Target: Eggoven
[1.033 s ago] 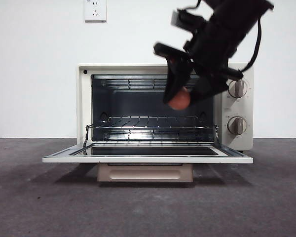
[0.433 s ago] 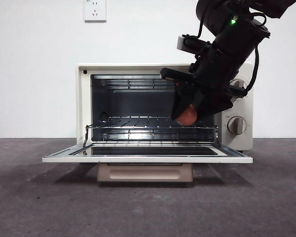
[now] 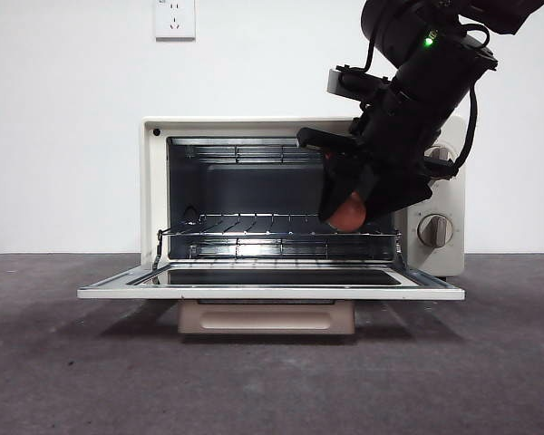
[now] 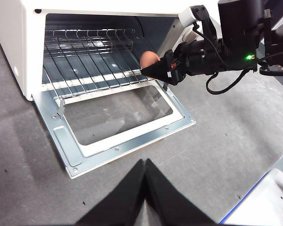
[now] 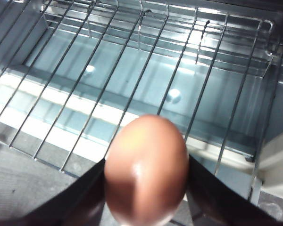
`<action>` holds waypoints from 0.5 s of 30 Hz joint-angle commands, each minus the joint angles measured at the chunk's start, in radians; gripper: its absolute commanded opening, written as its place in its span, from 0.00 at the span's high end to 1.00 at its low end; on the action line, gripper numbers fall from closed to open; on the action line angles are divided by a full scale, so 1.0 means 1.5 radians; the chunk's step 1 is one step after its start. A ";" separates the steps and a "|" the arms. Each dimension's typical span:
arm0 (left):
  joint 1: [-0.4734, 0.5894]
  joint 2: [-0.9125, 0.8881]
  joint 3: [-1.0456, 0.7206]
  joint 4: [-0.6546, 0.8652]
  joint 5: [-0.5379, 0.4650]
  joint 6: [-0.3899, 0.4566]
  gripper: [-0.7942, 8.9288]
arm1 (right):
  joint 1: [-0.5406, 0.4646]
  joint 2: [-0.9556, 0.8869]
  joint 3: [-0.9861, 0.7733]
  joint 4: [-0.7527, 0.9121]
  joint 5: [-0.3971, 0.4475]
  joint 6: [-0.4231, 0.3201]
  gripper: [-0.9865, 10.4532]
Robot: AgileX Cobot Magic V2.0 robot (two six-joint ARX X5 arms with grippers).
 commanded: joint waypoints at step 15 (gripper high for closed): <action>-0.001 0.004 0.005 0.008 0.003 -0.002 0.91 | 0.003 0.014 0.011 0.006 0.018 0.007 0.66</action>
